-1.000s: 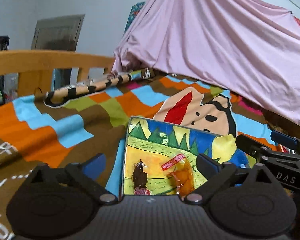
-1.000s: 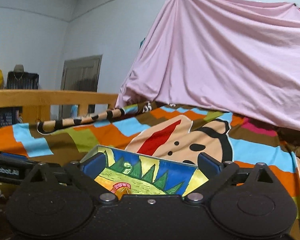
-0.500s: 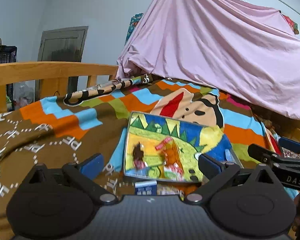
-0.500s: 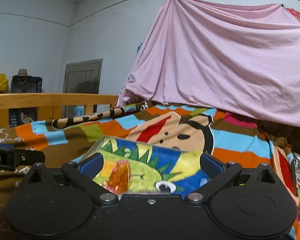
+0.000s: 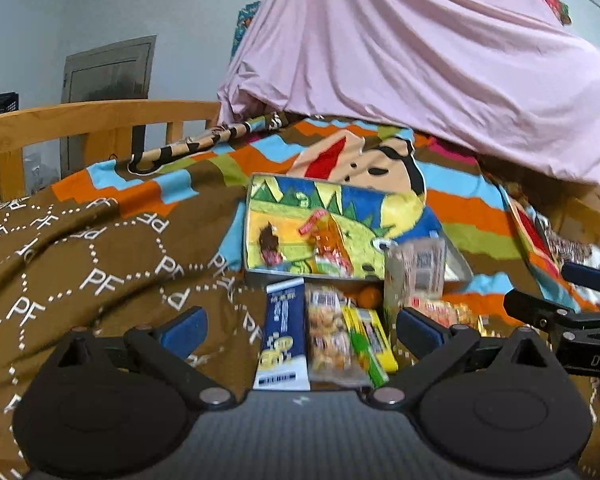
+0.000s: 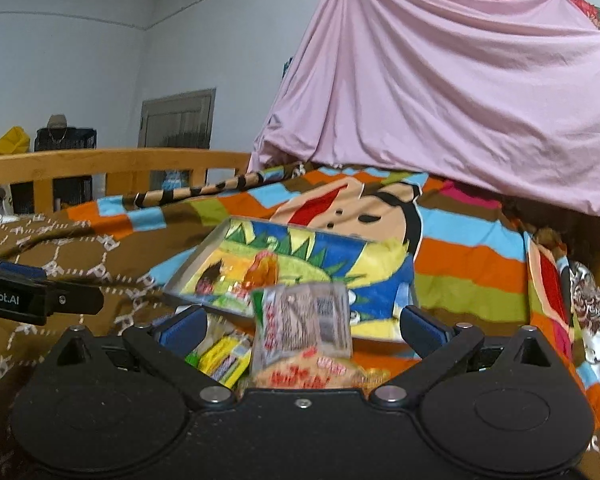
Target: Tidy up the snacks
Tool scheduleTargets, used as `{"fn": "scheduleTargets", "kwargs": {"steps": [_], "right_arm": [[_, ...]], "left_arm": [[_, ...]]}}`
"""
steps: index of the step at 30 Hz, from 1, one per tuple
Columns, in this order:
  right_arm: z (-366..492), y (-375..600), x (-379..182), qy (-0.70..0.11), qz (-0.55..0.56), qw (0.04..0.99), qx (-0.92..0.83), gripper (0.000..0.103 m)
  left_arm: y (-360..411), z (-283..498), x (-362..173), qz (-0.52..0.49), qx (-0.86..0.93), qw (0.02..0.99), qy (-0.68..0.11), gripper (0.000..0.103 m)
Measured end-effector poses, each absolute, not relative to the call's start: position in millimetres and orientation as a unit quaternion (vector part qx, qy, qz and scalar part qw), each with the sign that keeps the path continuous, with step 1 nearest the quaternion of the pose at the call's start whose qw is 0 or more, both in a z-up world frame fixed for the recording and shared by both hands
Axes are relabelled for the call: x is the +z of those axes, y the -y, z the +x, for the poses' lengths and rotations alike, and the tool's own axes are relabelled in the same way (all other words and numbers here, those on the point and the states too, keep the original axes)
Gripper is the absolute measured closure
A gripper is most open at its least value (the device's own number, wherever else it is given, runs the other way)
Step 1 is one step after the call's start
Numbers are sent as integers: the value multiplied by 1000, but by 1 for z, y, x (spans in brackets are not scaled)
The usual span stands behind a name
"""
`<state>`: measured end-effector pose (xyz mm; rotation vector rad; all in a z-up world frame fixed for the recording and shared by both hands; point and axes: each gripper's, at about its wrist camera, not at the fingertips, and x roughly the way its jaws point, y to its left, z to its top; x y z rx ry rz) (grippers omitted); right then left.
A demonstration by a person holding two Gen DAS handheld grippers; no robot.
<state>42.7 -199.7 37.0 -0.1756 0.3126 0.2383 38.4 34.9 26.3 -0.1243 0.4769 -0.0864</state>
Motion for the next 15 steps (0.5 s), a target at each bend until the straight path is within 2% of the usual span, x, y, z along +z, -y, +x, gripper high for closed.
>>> {"fn": "scheduleTargets", "kwargs": {"steps": [15], "right_arm": [[25,192,8,-207,-99,963,141,1]], "left_arm": [[-35,18,2,-38,-46,955,-289,0]]}}
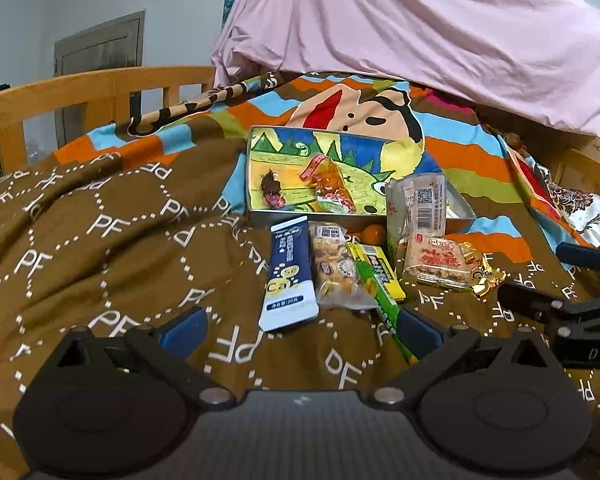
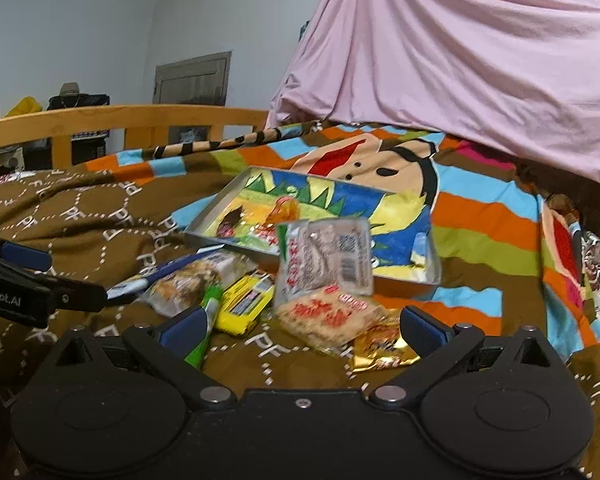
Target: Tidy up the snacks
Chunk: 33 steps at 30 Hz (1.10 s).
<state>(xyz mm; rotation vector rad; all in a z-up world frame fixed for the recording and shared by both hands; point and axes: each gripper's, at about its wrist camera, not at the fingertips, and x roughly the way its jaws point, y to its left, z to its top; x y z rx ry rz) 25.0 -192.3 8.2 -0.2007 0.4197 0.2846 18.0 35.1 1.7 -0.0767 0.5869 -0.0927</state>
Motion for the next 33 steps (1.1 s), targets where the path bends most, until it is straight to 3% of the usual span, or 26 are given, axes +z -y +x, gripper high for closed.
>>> {"fn": "scheduleTargets", "kwargs": {"steps": [33], "right_arm": [[34,173,-21,-285,-102,935,185,1]], "left_arm": [[-48,36,-11,-26,-60,941,-331,0]]}}
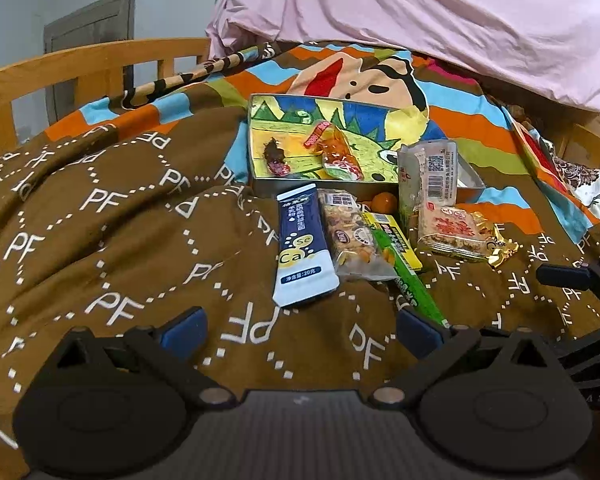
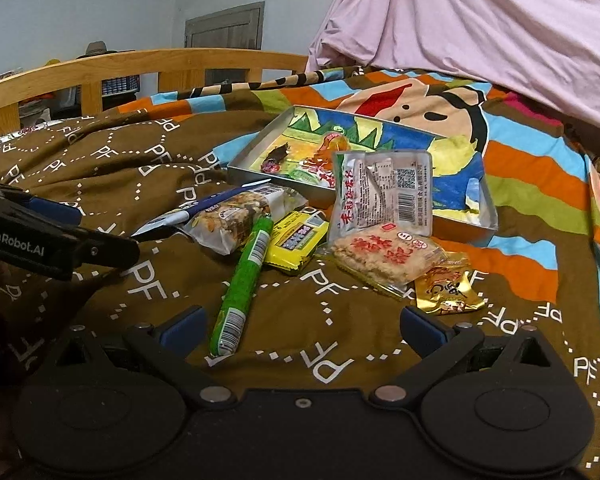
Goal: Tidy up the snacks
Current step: 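Grasp the blue milk-powder stick with the left tool while the right tool grasps the green stick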
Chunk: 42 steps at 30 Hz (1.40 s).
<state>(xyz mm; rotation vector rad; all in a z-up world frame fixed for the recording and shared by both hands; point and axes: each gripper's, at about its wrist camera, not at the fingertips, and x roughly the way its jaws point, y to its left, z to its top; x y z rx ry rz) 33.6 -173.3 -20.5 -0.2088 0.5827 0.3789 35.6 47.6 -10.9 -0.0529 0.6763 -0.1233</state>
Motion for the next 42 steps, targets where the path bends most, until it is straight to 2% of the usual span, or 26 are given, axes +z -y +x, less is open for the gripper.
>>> {"fn": "scheduleTargets", "kwargs": {"steps": [10,19,25,35,38,42], "right_arm": [[52,161,-25,-300,-73,933,186,1],[60,142,-34,-309,-67,927,200,26],[68,139,-36,-312,-59,926,206,47],[77,135,-44,-320,-56,924,203,63],[76,134,-44,-315,-59,925,203,69],[77,135,-44,-314,-56,926,203,71]], "left_arm": [[-51,68,-8,-20,-97,934,-342,0],[-59,111,-1,-8,-144,925,-350,1],[-57,128,-1,13,-158,921,-357,16],[-63,146,-8,-7,-144,909,-392,39],[-56,154,-8,7,-141,910,-390,39],[-53,168,-9,1,-137,906,-400,39]]}}
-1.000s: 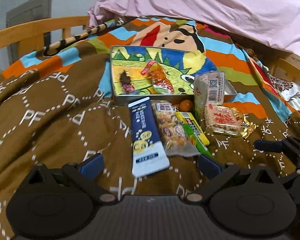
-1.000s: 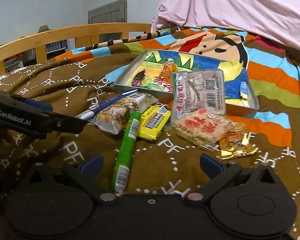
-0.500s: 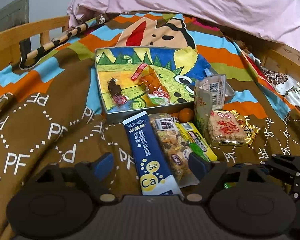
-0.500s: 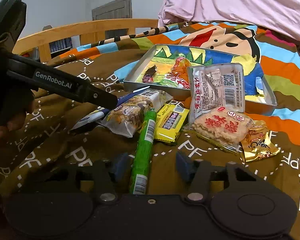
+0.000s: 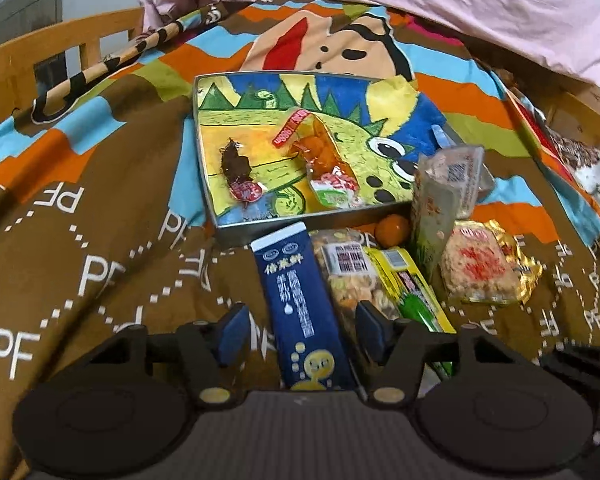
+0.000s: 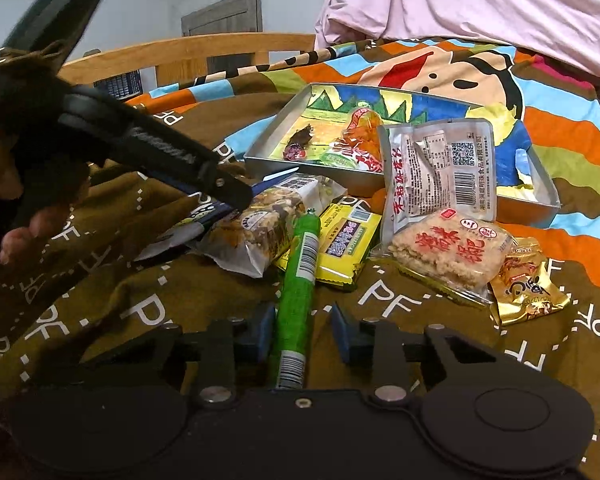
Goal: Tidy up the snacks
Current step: 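Grasp the blue milk-powder stick with the left tool while the right tool grasps the green stick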
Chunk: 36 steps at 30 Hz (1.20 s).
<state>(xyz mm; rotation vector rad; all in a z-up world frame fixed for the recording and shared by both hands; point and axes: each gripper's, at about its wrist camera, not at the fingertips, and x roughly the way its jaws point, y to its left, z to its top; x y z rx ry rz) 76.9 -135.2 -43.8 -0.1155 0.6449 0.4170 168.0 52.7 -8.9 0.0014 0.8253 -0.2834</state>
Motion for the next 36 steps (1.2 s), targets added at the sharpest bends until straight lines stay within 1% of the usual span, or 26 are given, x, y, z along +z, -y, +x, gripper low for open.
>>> {"fn": "scheduleTargets", "kwargs": {"steps": [6,10,13,15,19,22,25,28,29,30,36], "right_arm": [[77,136,-43,-314,-56,926,202,73],[76,136,-43,-314,-56,925,204,80],[76,136,-43,-316,-57,926,199,80],[75,136,-43,-316,-62,927,193,80],[76,135,-44,-317,-66,926,193,79],[79,133,-46,-321,-74,924,196,77],[83,132,-48,-327,-77,921,197,74],[83,130,-49,-328,-82,920,198,74],[82,130,-48,-328,-82,920,198,76],[82,130,-48,-328,-82,920,198,76],[80,132,-45,-330,-81,920,198,80]], "left_arm": [[-61,184,-15,-52,-137,897,-417,40],[-71,182,-18,-88,-139,888,-429,48],[-80,177,-20,-97,-134,880,-445,54],[-80,176,-23,-86,-132,876,-456,57],[-68,178,-24,-45,-128,877,-462,56],[-56,183,-27,-13,-123,873,-472,51],[-48,180,-27,12,-118,875,-470,50],[-44,174,-27,26,-106,880,-463,58],[-43,172,-26,28,-104,881,-461,62],[-42,170,-25,31,-102,882,-459,64],[-42,153,-17,13,-88,882,-464,67]]}}
